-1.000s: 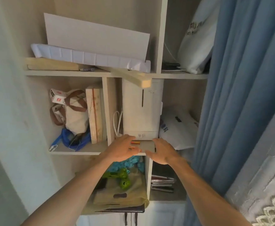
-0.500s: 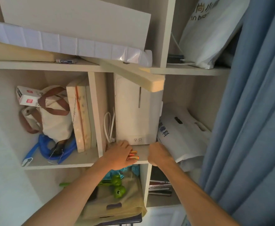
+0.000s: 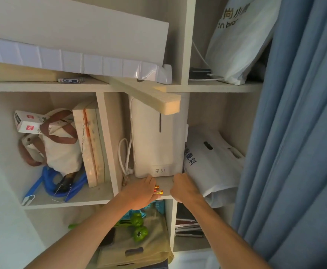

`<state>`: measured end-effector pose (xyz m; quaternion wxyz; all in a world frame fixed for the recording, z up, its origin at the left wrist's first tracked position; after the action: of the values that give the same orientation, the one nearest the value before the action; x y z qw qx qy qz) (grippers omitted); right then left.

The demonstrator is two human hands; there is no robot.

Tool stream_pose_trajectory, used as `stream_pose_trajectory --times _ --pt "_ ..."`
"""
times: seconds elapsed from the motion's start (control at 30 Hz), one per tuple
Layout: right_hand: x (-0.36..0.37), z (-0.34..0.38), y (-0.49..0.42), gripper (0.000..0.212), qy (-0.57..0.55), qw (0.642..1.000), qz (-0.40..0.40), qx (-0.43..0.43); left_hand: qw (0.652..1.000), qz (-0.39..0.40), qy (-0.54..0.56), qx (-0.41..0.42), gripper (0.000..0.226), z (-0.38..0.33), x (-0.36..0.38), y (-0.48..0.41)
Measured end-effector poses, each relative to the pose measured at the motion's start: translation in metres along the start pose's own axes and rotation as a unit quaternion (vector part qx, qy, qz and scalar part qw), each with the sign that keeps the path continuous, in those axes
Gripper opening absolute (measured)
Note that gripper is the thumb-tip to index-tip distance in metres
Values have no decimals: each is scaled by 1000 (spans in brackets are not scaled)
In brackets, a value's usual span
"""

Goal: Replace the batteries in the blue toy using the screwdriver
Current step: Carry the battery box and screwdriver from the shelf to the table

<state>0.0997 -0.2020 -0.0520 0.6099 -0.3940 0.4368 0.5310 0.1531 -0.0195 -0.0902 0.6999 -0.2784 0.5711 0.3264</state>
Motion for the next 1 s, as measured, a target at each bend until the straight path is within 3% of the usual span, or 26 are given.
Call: stream_pose_trajectory --times 0.1,0.23,0.37,0.53,0.73,0.9,1.0 --pt "0 -2 4 11 -23 1000 1 -3 1000 -23 -10 -4 40 -6 0 6" --pt "1 -4 5 12 -49 999 3 -18 1000 11 22 -14 25 -13 -8 15" --pt "0 -6 11 24 -104 993 6 -59 983 22 165 -81 9 -10 -19 41" --pt "-1 15 27 13 -182 968 34 -170 929 -63 309 -195 35 8 -32 114" --pt "19 107 66 12 -189 927 75 -316 886 -142 353 -264 34 37 -35 247" --pt "51 221 118 8 -183 889 134 -399 848 -194 365 -331 51 67 -24 380" --pt "73 302 171 13 -169 866 155 -444 829 -199 354 -384 35 76 -18 478"
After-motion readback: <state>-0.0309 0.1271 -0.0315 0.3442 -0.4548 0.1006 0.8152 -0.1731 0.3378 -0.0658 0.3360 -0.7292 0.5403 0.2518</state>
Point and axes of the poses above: each hand's wrist, its own y-axis away from the middle knuckle, its own x-axis out of the palm, z = x × y, the point moved 1 cm from there along -y, towards the middle knuckle, and after that the axes turned 1 degree about z, right-handed, at the moved point
